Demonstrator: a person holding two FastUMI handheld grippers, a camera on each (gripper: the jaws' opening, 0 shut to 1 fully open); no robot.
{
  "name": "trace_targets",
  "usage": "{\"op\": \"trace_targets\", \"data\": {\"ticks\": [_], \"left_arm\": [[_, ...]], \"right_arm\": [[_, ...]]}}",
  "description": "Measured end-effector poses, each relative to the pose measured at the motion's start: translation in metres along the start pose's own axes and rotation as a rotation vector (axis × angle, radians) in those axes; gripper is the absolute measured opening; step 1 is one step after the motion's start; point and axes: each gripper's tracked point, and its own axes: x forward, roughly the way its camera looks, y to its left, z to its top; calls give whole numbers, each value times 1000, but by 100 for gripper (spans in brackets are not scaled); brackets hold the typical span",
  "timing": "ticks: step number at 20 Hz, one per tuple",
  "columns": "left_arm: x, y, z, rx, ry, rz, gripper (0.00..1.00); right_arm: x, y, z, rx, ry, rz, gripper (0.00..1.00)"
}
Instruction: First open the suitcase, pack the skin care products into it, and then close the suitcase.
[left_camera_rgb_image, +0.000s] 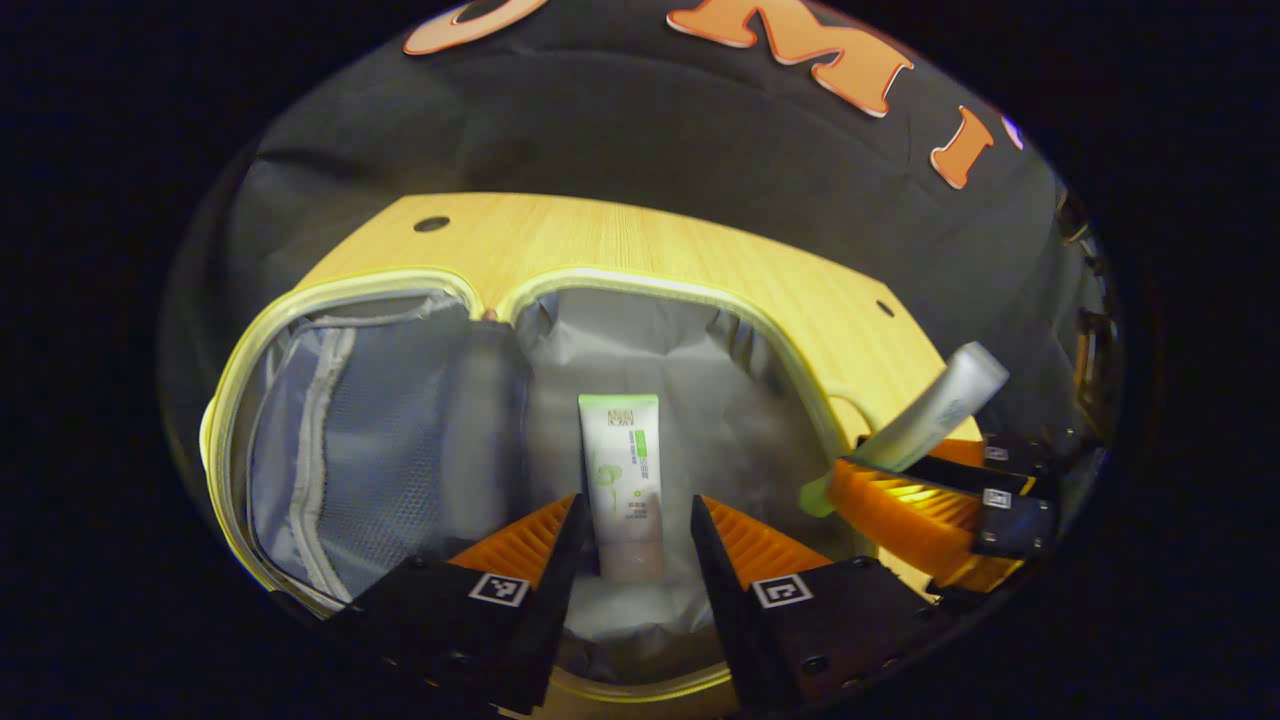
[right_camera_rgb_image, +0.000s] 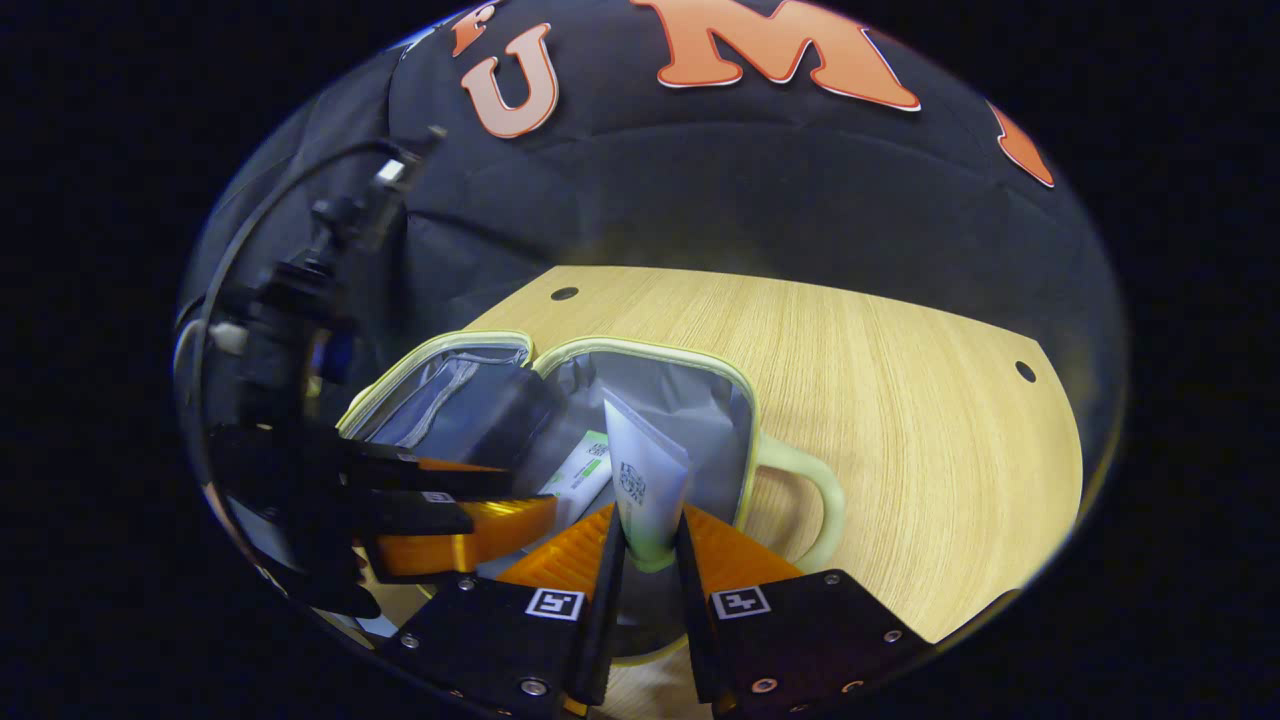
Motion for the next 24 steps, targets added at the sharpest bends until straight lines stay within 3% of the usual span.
{"op": "trace_targets", "data": {"ticks": [4, 5, 6, 8, 10, 15, 17, 18, 20, 21, 22, 24], "left_arm": [[-62, 45, 47, 10, -237, 104, 87], [-77, 63, 55, 0, -267, 147, 82], [-90, 77, 57, -20, -289, 182, 87], [-115, 113, 60, -75, -316, 256, 82], [-138, 150, 60, -111, -337, 327, 87], [-167, 244, 47, -171, -405, 486, 87], [-175, 263, 38, -214, -418, 529, 87], [-177, 270, 34, -235, -425, 542, 87], [-181, 282, 27, -285, -434, 556, 87], [-183, 290, 25, -315, -438, 562, 87], [-183, 298, 20, -350, -435, 570, 87], [-184, 310, 12, -428, -434, 566, 92]], "right_arm": [[10, 6, -6, -5, 26, 8, 33], [14, 5, -7, -5, 32, -4, 33], [18, 5, -9, -4, 37, -12, 33], [25, 5, -12, 3, 55, -27, 34], [29, 6, -12, 2, 62, -37, 35], [32, 6, -10, 3, 67, -45, 36], [31, 3, -5, 12, 61, -54, 32], [30, 2, 0, 16, 48, -56, 42], [29, -2, 10, 23, 20, -60, 50], [29, -3, 14, 23, 7, -59, 46], [29, -6, 17, 18, 4, -67, 55], [25, -9, 23, 13, 3, -77, 59]]}}
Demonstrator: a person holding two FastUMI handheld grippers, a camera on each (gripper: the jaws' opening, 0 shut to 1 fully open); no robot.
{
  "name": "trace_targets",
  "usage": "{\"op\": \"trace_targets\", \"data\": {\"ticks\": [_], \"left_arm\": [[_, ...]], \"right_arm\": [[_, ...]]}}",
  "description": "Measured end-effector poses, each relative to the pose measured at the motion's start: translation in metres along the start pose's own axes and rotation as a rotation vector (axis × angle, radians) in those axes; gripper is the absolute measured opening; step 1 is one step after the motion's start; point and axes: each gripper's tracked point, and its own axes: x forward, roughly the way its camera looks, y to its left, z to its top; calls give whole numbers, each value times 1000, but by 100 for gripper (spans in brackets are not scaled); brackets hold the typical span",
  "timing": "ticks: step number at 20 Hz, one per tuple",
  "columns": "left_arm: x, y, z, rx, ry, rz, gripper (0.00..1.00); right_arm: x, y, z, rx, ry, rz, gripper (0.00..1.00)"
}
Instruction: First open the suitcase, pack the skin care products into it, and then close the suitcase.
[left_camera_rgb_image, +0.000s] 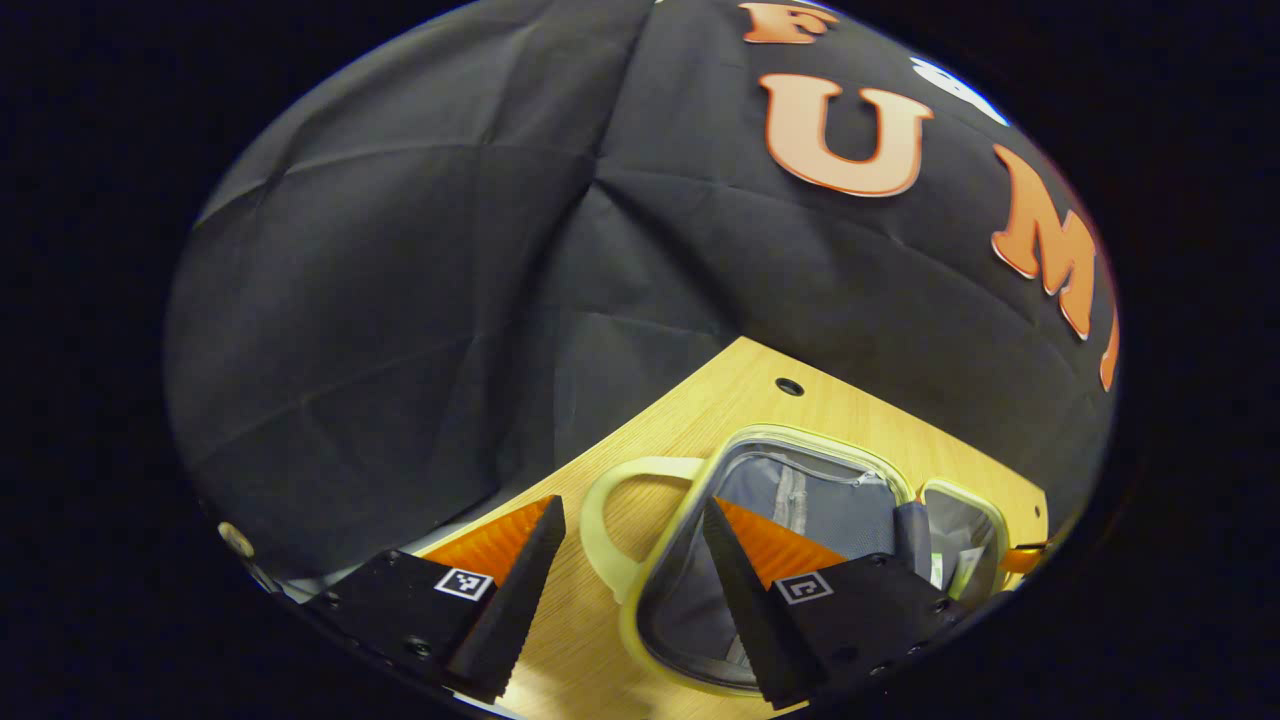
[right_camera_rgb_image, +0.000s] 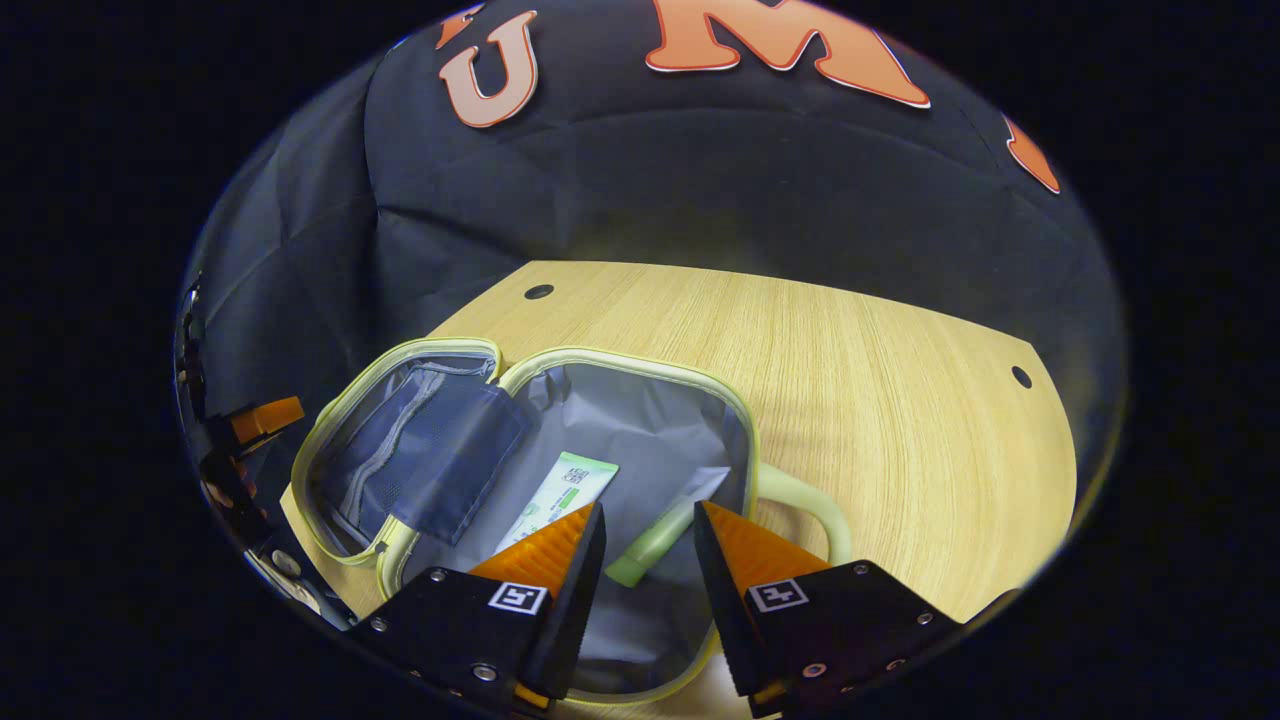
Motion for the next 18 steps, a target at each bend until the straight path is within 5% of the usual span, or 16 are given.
{"op": "trace_targets", "data": {"ticks": [5, 8, 12, 15, 18], "left_arm": [[20, 32, -19, -211, 102, 5, 87], [34, 32, -30, -361, 157, -56, 87], [51, 32, -52, -434, 259, -105, 87], [61, 24, -53, -405, 269, -147, 61], [58, 17, -42, -296, 240, -164, 20]], "right_arm": [[-13, 4, 16, -15, -40, 24, 63], [-30, -2, 24, -25, -73, 19, 63], [-57, -24, 35, -37, -123, -12, 64], [-74, -39, 41, -31, -153, -37, 63], [-88, -55, 41, -41, -169, -67, 64]]}}
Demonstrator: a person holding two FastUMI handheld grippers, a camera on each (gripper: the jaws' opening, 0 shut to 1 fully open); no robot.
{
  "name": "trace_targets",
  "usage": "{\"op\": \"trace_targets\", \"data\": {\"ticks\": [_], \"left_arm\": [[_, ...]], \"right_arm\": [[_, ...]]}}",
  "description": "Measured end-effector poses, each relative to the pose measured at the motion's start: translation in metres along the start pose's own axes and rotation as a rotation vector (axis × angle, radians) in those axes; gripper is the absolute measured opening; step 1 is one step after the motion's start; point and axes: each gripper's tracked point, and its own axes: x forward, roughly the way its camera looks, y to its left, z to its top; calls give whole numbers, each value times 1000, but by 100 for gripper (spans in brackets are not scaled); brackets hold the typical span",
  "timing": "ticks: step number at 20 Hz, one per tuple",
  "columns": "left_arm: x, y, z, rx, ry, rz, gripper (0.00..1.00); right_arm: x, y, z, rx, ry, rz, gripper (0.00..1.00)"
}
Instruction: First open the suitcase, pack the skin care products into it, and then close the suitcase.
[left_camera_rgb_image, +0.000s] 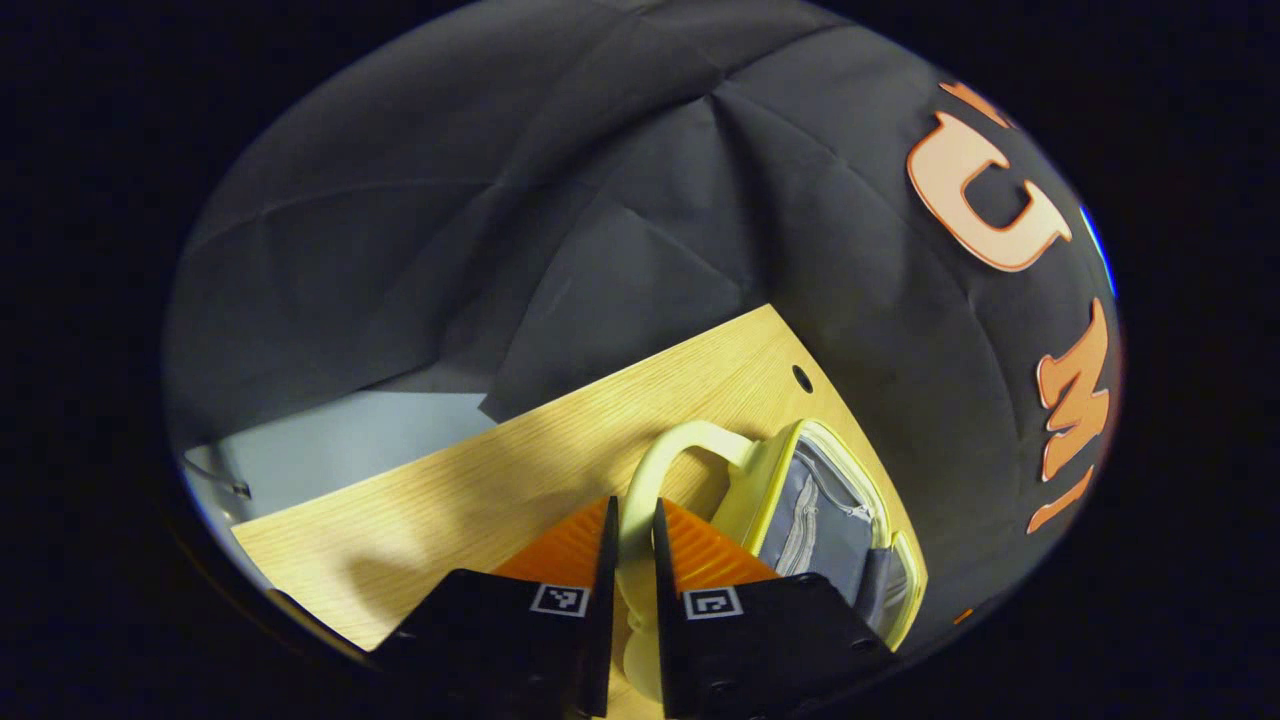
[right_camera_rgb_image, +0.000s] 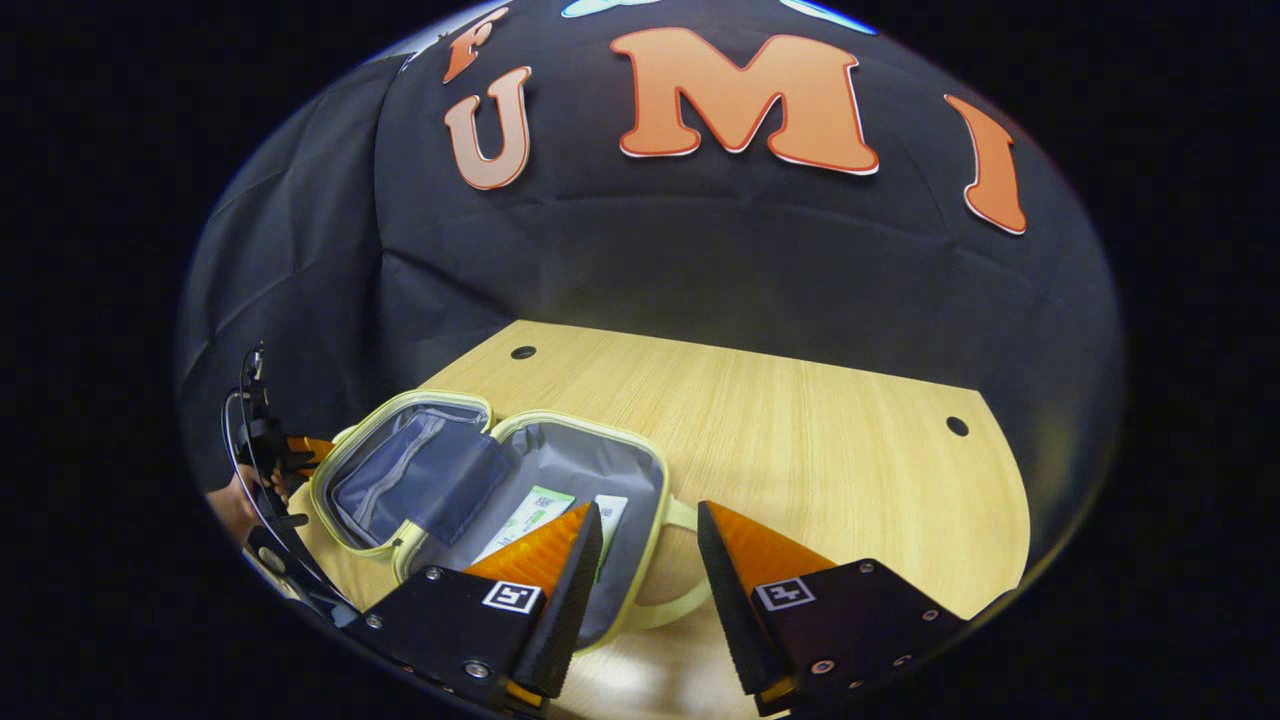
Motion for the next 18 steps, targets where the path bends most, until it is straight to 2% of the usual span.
{"op": "trace_targets", "data": {"ticks": [1, 2, 4, 5, 6, 10, 14, 18], "left_arm": [[-10, -4, 12, 67, -28, 9, 18], [-8, -11, 17, 144, -45, 9, 10], [-20, -26, 31, 262, -105, 21, 10], [-23, -35, 39, 290, -131, 27, 10], [-30, -44, 41, 310, -141, 20, 3], [-60, -75, 61, 435, -197, -7, 3], [-97, -125, 76, 508, -259, -78, 3], [-135, -187, 80, 549, -327, -198, 4]], "right_arm": [[-4, -7, -1, -10, -5, -13, 64], [-8, -12, -2, -20, -10, -27, 64], [-15, -19, -3, -34, -19, -43, 63], [-16, -19, -5, -39, -21, -48, 63], [-18, -21, -4, -43, -27, -47, 63], [-23, -16, -3, -55, -40, -35, 64], [-24, -21, 0, -59, -62, -55, 64], [-27, -24, 12, -32, -104, -62, 64]]}}
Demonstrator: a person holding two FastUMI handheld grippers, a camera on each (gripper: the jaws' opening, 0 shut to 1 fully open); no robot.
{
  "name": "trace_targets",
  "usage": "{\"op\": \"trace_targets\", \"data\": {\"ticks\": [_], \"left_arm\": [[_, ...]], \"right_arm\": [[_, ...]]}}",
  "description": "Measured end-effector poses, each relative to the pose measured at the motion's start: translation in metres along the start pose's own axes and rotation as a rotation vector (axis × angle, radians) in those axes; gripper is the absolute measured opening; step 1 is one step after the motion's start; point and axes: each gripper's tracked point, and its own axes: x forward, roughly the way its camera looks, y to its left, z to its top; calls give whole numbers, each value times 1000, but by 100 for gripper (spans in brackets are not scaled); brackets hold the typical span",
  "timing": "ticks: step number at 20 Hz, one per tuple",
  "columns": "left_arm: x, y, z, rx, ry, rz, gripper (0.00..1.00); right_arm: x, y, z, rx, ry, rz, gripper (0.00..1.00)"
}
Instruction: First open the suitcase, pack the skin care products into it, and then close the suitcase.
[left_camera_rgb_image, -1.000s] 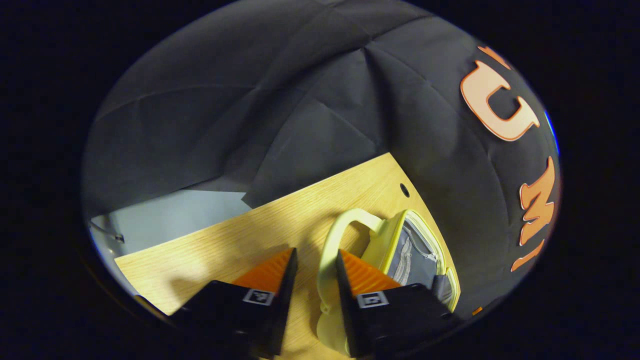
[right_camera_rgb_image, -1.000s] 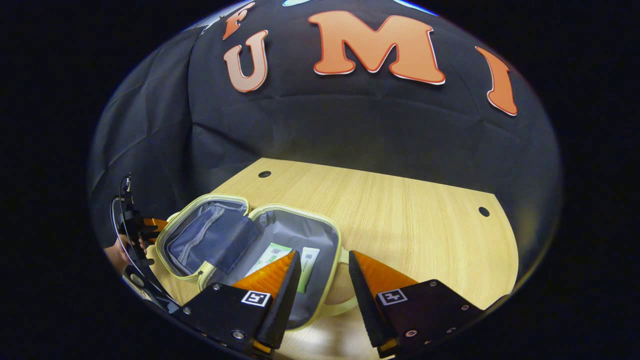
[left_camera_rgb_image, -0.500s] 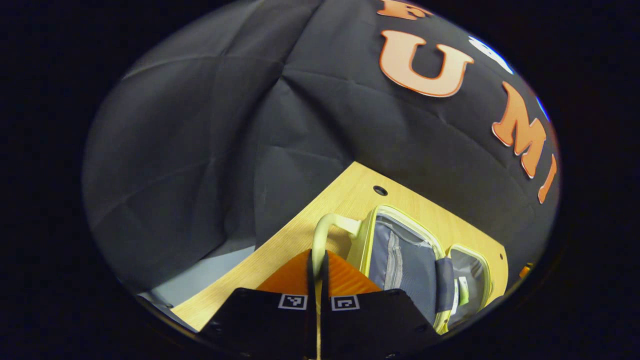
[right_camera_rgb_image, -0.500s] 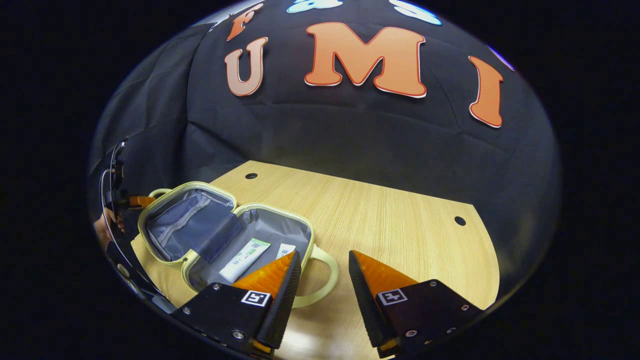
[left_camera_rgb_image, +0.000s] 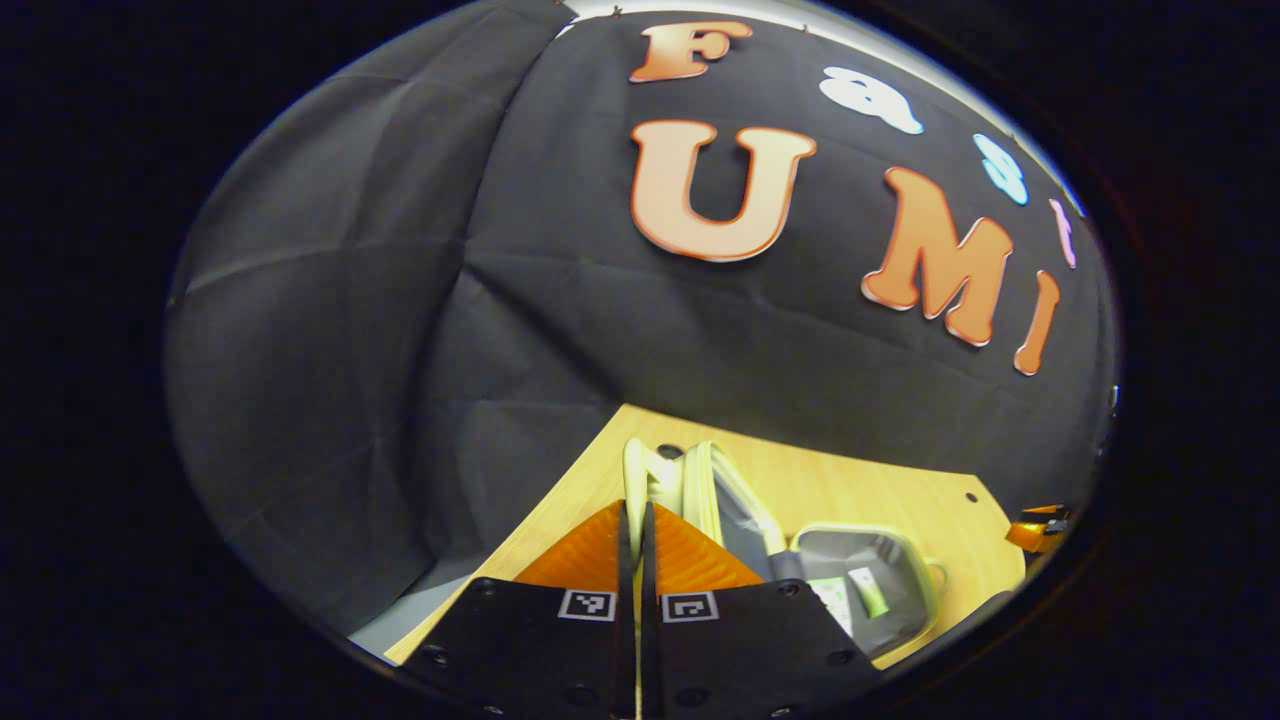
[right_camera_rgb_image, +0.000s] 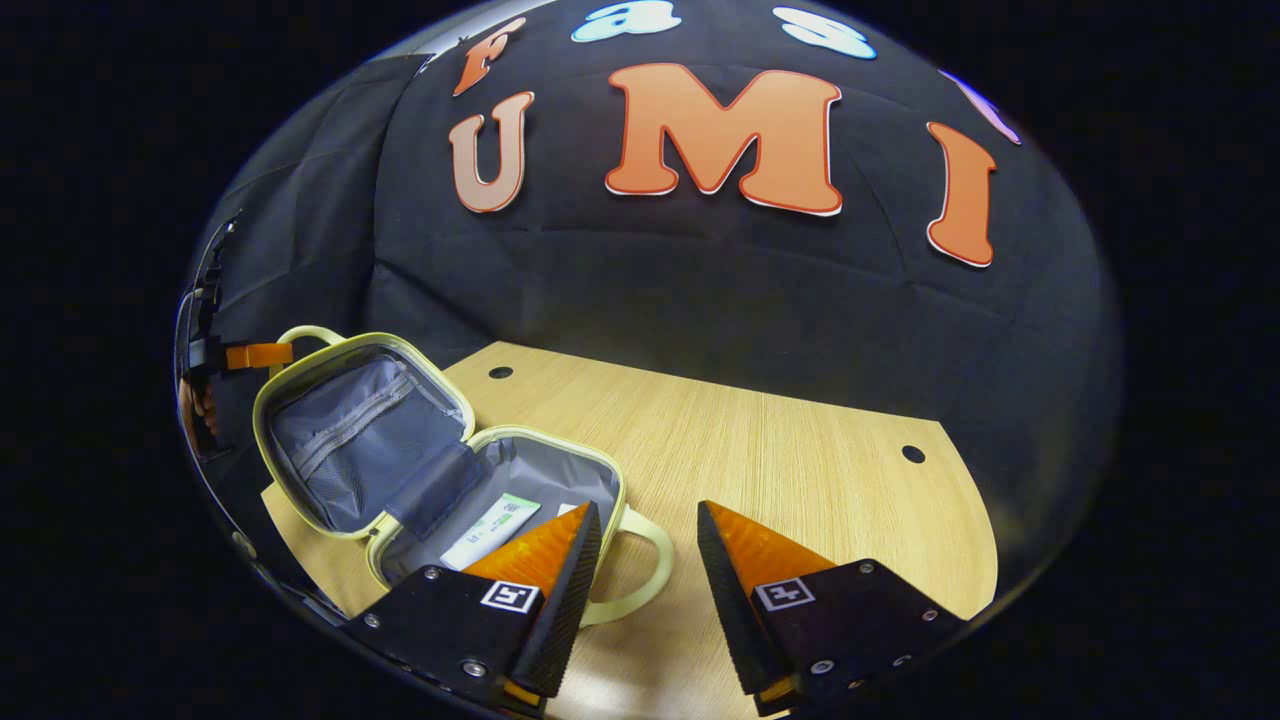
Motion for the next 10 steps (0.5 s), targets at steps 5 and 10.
{"op": "trace_targets", "data": {"ticks": [5, 10], "left_arm": [[-16, -66, 30, 62, -53, -93, 2], [-33, -131, 44, 154, -79, -187, 2]], "right_arm": [[-1, -14, 11, 30, -46, -41, 64], [-6, -23, 10, 27, -58, -56, 64]]}}
